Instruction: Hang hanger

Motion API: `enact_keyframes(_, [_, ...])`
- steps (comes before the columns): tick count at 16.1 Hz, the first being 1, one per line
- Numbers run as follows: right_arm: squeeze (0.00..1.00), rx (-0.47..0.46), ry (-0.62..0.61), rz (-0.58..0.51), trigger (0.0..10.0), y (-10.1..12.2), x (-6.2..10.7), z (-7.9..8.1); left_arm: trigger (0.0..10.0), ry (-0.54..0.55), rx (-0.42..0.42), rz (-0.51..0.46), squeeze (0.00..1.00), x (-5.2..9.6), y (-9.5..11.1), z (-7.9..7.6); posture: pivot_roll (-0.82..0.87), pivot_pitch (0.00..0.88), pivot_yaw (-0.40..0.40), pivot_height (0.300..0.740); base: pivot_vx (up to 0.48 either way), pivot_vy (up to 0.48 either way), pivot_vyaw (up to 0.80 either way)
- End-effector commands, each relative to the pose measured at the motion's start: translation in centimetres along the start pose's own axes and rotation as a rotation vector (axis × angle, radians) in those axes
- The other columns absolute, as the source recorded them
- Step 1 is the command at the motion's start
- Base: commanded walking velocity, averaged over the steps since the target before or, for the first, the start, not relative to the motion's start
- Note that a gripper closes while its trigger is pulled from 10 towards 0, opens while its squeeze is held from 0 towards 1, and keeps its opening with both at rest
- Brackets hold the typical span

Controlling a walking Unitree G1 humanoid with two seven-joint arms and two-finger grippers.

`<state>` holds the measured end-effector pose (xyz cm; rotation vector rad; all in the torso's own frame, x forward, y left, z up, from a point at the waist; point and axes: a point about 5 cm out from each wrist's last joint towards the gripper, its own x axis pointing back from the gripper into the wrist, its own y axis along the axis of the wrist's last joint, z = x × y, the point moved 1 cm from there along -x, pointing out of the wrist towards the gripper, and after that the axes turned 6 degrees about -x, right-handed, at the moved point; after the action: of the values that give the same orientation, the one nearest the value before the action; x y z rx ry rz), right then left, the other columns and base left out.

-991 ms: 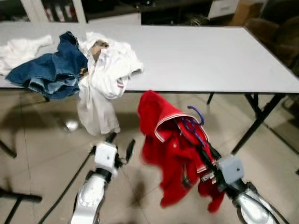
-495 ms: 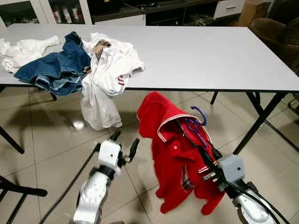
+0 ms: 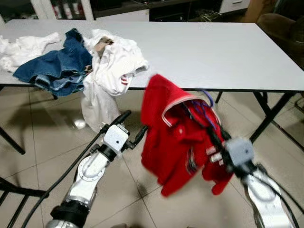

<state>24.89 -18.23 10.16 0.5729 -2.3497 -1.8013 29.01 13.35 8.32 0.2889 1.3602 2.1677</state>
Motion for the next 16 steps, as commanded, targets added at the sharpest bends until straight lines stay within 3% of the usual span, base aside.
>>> enact_keyframes(1, [0.00,0.037,-0.035,-0.062,10.0,1.1,-0.5,-1.0,10.0,-0.045,-0.024,-0.002,0.00,-0.1,-0.1,-0.2,0.00,0.030,0.040,0.740,0.000,0.000,0.00])
enact_keyframes(4, [0.00,0.068,-0.051,-0.077,10.0,1.4,-1.7,-1.7,10.0,-0.084,-0.008,-0.019,0.00,-0.4,0.2,-0.3,0.01,0.029,0.031,0.740,0.000,0.000,0.00])
enact_keyframes(9, [0.00,0.053,-0.010,-0.083,10.0,1.1,-2.3,-0.6,10.0,-0.090,-0.019,-0.056,0.00,-0.2,0.6,-0.5,0.05,0.027,0.016,0.740,0.000,0.000,0.00])
enact_keyframes(10, [0.00,0.051,-0.010,-0.080,10.0,0.9,-2.4,-0.4,10.0,-0.083,-0.015,-0.059,0.32,-0.1,0.6,-0.3,0.05,0.025,0.017,0.740,0.000,0.000,0.00])
enact_keyframes(11, [0.00,0.049,-0.012,-0.080,10.0,0.8,-2.5,-0.4,10.0,-0.072,-0.005,-0.058,0.24,-0.1,0.6,-0.2,0.05,0.022,0.018,0.740,0.000,0.000,0.00])
enact_keyframes(12, [0.00,0.044,-0.013,-0.083,10.0,0.8,-2.5,-0.3,10.0,-0.063,0.014,-0.059,0.00,-0.4,0.8,0.0,0.06,0.019,0.019,0.740,0.000,0.000,0.00])
enact_keyframes(16, [0.00,0.035,-0.001,-0.107,10.0,1.0,-3.5,0.2,10.0,-0.046,0.054,-0.065,0.00,-0.7,0.9,0.2,0.07,0.003,0.022,0.740,0.000,0.000,0.00])
